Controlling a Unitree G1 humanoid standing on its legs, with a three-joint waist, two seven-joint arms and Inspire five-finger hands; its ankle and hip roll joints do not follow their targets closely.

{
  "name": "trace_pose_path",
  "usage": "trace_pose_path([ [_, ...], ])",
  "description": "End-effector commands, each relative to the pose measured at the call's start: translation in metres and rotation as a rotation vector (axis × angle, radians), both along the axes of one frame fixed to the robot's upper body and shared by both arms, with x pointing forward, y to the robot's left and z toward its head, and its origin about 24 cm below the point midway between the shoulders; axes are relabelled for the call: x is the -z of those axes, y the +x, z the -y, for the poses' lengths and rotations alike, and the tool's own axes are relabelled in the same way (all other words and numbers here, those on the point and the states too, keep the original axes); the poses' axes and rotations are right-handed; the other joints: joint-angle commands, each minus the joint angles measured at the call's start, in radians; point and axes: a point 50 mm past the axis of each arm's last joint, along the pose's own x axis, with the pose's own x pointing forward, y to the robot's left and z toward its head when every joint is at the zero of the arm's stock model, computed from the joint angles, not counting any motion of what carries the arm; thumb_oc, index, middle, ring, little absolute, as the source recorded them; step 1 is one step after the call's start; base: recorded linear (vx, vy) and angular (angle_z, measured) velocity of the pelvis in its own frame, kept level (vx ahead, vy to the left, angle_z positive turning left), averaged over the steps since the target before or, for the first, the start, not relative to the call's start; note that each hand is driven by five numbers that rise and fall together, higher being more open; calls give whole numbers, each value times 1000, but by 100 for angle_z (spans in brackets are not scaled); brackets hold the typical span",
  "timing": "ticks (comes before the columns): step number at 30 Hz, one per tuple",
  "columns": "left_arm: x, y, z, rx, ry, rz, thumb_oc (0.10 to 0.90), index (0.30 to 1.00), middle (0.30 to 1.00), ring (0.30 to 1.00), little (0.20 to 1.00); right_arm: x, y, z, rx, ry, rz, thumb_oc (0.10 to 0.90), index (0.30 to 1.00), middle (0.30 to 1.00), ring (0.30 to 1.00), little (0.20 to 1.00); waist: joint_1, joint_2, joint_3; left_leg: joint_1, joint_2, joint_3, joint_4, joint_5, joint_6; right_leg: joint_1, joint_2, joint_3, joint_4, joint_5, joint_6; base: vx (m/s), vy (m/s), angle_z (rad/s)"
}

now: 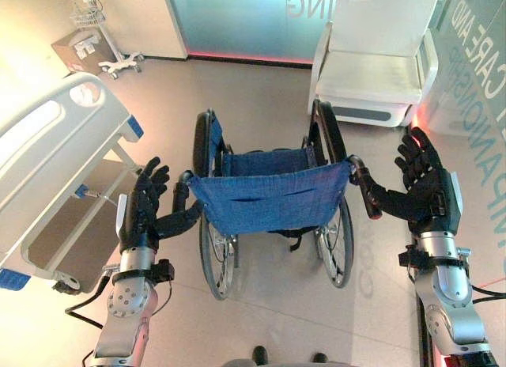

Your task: Push the wheelchair next to the bed

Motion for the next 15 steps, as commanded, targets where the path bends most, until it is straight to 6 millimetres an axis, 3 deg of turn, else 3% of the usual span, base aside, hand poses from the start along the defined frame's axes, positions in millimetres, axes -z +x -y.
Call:
trace_pose_path([
  [1, -49, 8, -10, 46, 176, 172, 800, 900, 900, 900, 900, -47, -1, -12, -111, -131, 201, 800, 900, 900, 900, 900, -1, -41, -46, -1, -27, 16, 32, -55, -22, -34, -9, -8, 65, -8, 8, 0, 0, 0],
  [15, -43, 19, -15, -7, 167, 136, 800, 900, 900, 900, 900, -39, 16, -13, -111, -209, 104, 800, 900, 900, 900, 900, 8, -43, -43, -3, -23, 10, 36, -53, -25, -29, -13, -19, 65, -7, 9, 0, 0, 0],
])
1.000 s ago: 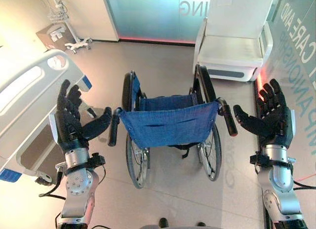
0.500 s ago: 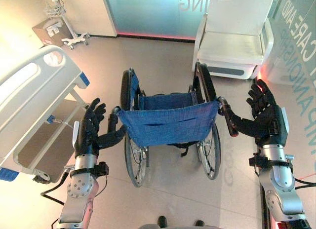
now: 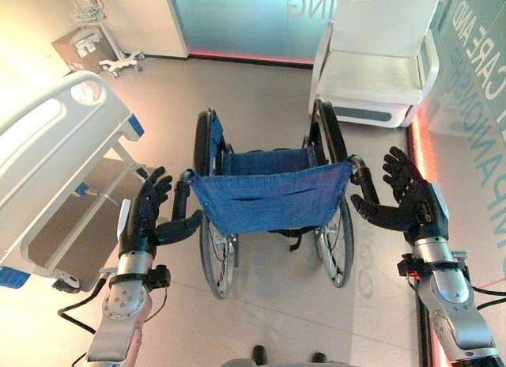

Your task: Push the wheelchair next to the bed

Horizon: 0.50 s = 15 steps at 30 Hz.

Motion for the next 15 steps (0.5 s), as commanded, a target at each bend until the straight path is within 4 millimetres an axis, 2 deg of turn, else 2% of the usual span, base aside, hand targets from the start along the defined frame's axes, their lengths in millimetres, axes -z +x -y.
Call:
trace_pose_path([
  [1, -47, 23, -9, 4, 114, 196, 800, 900, 900, 900, 900, -50, 18, -15, -88, -95, 232, 800, 900, 900, 900, 900, 4, -43, -45, -2, -23, 10, 37, -53, -26, -29, -12, -17, 66, -8, 8, 0, 0, 0],
  [15, -60, 59, 5, 76, 157, 150, 800, 900, 900, 900, 900, -53, 52, -18, -32, -194, 111, 800, 900, 900, 900, 900, 9, -45, -53, 5, -24, 5, 50, -60, -26, -16, -12, -22, 69, -12, 5, 1, -2, 1],
])
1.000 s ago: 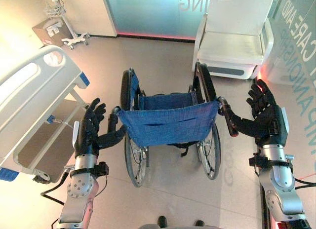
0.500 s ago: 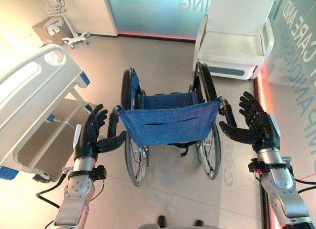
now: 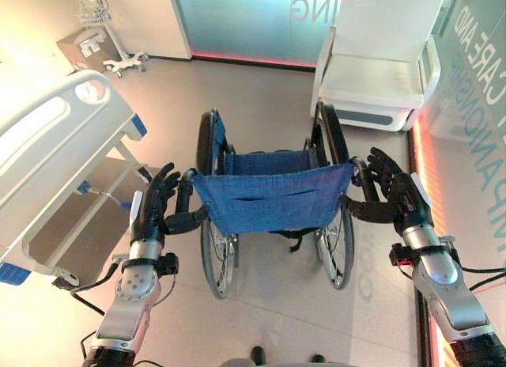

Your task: Push the wheelchair next to the bed

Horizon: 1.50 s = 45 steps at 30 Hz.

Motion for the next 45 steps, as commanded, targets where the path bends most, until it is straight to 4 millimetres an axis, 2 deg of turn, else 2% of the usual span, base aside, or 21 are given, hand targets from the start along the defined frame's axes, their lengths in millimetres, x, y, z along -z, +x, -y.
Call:
trace_pose_path([
  [1, -55, 27, -3, 40, 99, 193, 800, 900, 900, 900, 900, -51, 21, -9, -9, -95, 205, 800, 900, 900, 900, 900, 5, -38, -57, -10, -24, 15, 52, -61, -26, -34, -13, -19, 70, -12, 5, 0, 0, 0],
  [11, -66, 46, -6, 66, 130, 110, 800, 900, 900, 900, 900, -57, 46, -4, 31, -273, 54, 800, 900, 900, 900, 900, 9, -39, -61, -6, -27, 16, 56, -63, -28, -26, -12, -18, 70, -15, 4, 2, -3, 3],
  [21, -56, 53, -16, 31, 155, -3, 800, 900, 900, 900, 900, -55, 61, 5, 69, -363, -81, 800, 900, 900, 900, 900, 13, -47, -61, -3, -30, 14, 57, -65, -25, -24, -8, -14, 73, -16, 1, 0, 0, 0],
  [34, -46, 39, -42, -132, 330, -71, 800, 900, 900, 900, 900, -48, 52, 25, 124, -460, -160, 800, 900, 900, 900, 900, 17, -58, -52, -2, -30, 16, 59, -66, -23, -23, -5, -11, 74, -16, 2, 0, 0, 0],
  [45, -25, 29, -42, -157, 284, -164, 800, 900, 900, 900, 900, -26, 40, 37, 120, -513, -318, 800, 900, 900, 900, 900, 14, -62, -45, -1, -30, 18, 55, -62, -24, -25, 0, -9, 75, -14, 6, 0, 0, 0],
])
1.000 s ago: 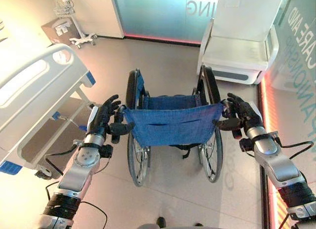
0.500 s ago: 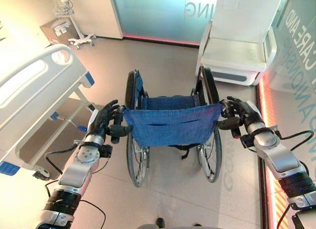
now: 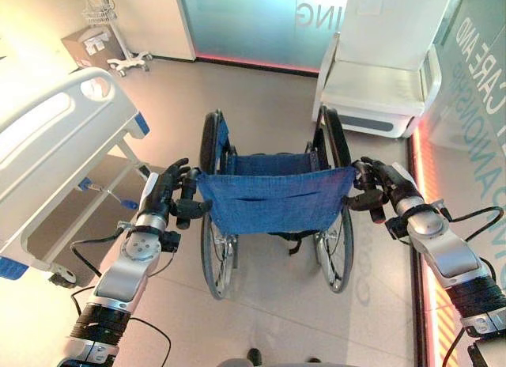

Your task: Push the wheelchair next to the bed

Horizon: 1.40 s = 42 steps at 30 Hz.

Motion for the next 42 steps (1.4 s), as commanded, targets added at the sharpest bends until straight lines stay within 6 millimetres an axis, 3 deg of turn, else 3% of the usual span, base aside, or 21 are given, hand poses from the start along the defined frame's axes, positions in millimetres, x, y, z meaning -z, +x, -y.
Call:
trace_pose_path([
  [1, -11, -4, -39, -167, 150, 15, 800, 900, 900, 900, 900, -10, -6, 31, 69, -189, -33, 800, 900, 900, 900, 900, 9, -40, -52, -20, -29, 29, 56, -62, -24, -49, -4, 5, 76, -14, 5, 0, 0, 0],
  [13, 7, -5, -42, -203, 108, -73, 800, 900, 900, 900, 900, 41, -15, 30, 120, 30, -289, 800, 900, 900, 900, 900, 6, -42, -47, -18, -27, 37, 54, -59, -27, -49, -2, 5, 74, -13, 5, 0, 0, 0],
  [21, 16, -1, -40, -197, 99, -99, 800, 900, 900, 900, 900, 68, -18, 22, 194, 191, -352, 800, 900, 900, 900, 900, 7, -41, -48, -17, -28, 38, 56, -59, -28, -46, -1, 4, 74, -13, 2, 0, 0, 0],
  [28, 16, 1, -33, -181, 103, -58, 800, 900, 900, 900, 900, 80, -17, 11, 208, 277, -328, 800, 900, 900, 900, 900, 11, -36, -48, -14, -31, 35, 57, -61, -27, -42, 0, 5, 73, -14, 0, -3, 1, -2],
  [29, 17, 2, -32, -175, 104, -60, 800, 900, 900, 900, 900, 81, -17, 10, 205, 270, -326, 745, 818, 818, 818, 818, 12, -35, -48, -14, -31, 35, 57, -61, -27, -41, -1, 5, 73, -14, -1, 0, 0, 0],
  [30, 18, 2, -30, -166, 101, -64, 800, 900, 900, 900, 900, 81, -16, 9, 196, 271, -318, 596, 594, 594, 594, 594, 12, -34, -47, -14, -31, 34, 58, -61, -27, -40, -1, 5, 72, -14, -1, 0, 0, 0],
  [31, 18, 2, -29, -159, 96, -66, 800, 900, 900, 900, 900, 80, -15, 8, 190, 271, -309, 494, 441, 441, 441, 441, 13, -34, -47, -13, -32, 33, 58, -61, -27, -39, -1, 5, 72, -13, -1, 0, 0, 0],
  [32, 19, 3, -27, -152, 89, -69, 563, 545, 545, 545, 545, 79, -14, 6, 180, 269, -291, 400, 300, 300, 300, 300, 13, -32, -48, -12, -32, 31, 56, -60, -27, -38, -1, 4, 70, -13, -2, 0, 0, 0],
  [33, 19, 3, -27, -153, 87, -69, 400, 300, 300, 300, 300, 79, -13, 5, 177, 265, -286, 400, 300, 300, 300, 300, 14, -32, -48, -13, -33, 31, 57, -60, -27, -38, -1, 4, 70, -13, -2, 0, 0, 0],
  [42, 35, 1, -24, -149, 83, -139, 400, 300, 300, 300, 300, 74, -10, -1, 143, 221, -237, 400, 300, 300, 300, 300, 14, -27, -48, -12, -34, 28, 58, -60, -27, -36, -3, 3, 70, -13, -1, -1, 3, 3],
])
